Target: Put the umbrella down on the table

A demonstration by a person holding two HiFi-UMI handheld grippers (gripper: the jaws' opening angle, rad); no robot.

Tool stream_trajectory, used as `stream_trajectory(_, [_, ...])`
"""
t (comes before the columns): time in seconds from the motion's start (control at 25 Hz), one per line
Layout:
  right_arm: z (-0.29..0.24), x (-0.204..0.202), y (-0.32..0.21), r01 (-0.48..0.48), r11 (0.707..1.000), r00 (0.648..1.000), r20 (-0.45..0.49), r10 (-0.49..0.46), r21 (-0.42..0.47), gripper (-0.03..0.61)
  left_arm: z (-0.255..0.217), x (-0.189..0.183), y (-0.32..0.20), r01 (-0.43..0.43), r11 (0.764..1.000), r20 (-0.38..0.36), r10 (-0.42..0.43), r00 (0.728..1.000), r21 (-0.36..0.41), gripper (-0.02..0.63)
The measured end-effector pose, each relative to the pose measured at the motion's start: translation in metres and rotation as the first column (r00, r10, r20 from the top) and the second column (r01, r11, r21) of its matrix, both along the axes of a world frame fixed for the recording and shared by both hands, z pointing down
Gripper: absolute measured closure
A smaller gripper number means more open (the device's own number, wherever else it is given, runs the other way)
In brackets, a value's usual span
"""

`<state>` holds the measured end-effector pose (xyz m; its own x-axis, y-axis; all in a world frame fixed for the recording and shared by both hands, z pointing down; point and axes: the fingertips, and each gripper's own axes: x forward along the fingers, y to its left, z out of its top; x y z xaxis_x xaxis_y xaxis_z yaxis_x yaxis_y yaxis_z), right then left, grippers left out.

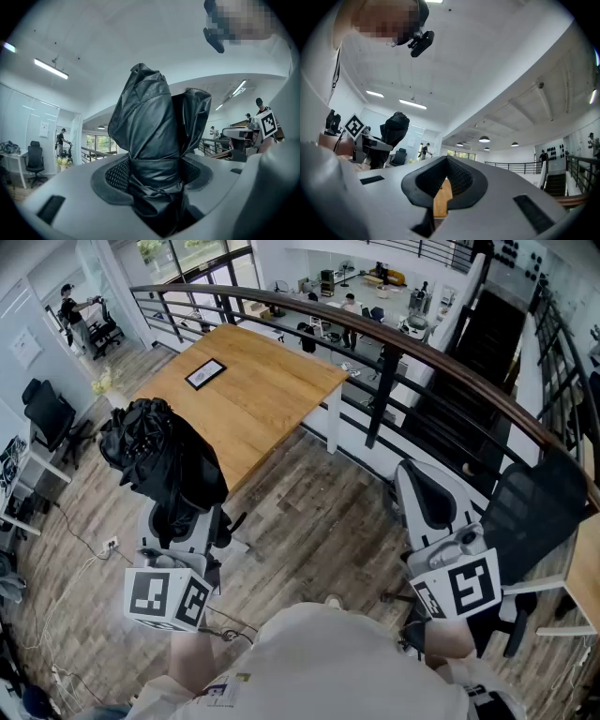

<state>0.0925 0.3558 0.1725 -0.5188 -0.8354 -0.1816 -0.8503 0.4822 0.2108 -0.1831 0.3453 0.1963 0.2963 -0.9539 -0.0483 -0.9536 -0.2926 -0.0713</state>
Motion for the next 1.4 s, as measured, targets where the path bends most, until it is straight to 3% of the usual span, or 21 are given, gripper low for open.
stream_trajectory(0.2, [0.008,0.013,-0.002,0.004,1.000,0.999,-0.034,-0.004,0.006,0.552,0.005,0.019,-0.001,-0.003,1.000,-0.003,0.003,1.000,-0.008,0.333])
stream_trajectory(0.8, [0.024,0.051,-0.022,0.041,0.998,0.999,0.028,-0.039,-0.057,0.552,0.005,0.059,-0.018,-0.005,1.000,0.002,0.005,1.000,-0.017,0.333])
stream_trajectory(1.4, [0.062,0.042,-0.082,0.057,0.991,0.997,0.050,-0.051,-0.124,0.551,0.039,0.053,-0.077,-0.024,0.998,-0.056,0.020,0.998,-0.062,0.333])
